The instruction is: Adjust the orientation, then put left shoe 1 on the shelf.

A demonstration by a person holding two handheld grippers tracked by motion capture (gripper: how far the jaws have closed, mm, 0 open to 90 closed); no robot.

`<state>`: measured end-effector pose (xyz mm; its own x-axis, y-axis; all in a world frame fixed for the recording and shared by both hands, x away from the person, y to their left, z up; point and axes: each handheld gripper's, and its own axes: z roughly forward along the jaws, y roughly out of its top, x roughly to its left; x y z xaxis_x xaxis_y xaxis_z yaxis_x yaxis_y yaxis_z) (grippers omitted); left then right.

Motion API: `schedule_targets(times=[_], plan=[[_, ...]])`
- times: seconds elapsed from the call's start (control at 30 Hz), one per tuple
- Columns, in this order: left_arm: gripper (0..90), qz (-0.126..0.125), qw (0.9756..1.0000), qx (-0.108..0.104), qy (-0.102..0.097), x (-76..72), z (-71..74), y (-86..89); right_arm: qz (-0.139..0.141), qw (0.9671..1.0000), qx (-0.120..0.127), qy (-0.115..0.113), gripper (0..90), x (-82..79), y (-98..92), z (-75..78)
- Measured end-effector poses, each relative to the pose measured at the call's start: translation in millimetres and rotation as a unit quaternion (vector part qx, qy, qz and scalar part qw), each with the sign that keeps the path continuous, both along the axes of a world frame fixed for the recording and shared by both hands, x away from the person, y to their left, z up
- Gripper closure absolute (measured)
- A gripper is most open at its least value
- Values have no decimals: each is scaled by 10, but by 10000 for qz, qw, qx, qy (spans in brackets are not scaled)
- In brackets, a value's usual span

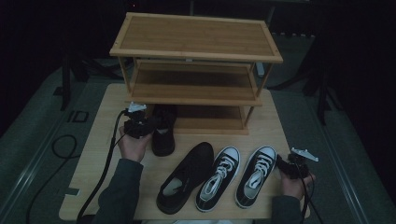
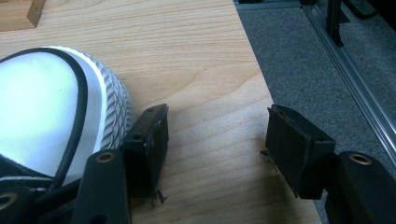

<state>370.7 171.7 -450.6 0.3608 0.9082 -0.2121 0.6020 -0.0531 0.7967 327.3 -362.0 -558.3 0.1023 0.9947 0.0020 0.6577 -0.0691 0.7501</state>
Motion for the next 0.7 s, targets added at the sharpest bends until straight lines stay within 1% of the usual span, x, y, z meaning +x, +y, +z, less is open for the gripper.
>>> schedule_targets(times=[0.27,0.37,0.47,0.53,0.57,0.7], plan=[[694,-103,9998,-128,-116,-187,88,56,-1,10000,5,1,388,0,1,0],[673,-204,9996,-142,-158,-257,130,59,-1,10000,3,0,388,0,1,0],[668,-292,9993,-132,-201,-322,152,52,-2,10000,-1,-1,388,0,0,0],[663,-352,9990,-85,-248,-376,163,41,-2,10000,-1,-2,388,0,0,0],[663,-430,9987,-76,-261,-417,167,35,-2,10000,3,0,388,0,1,0],[675,-617,9978,2,-241,-510,136,9,-2,10000,3,0,388,0,1,0]])
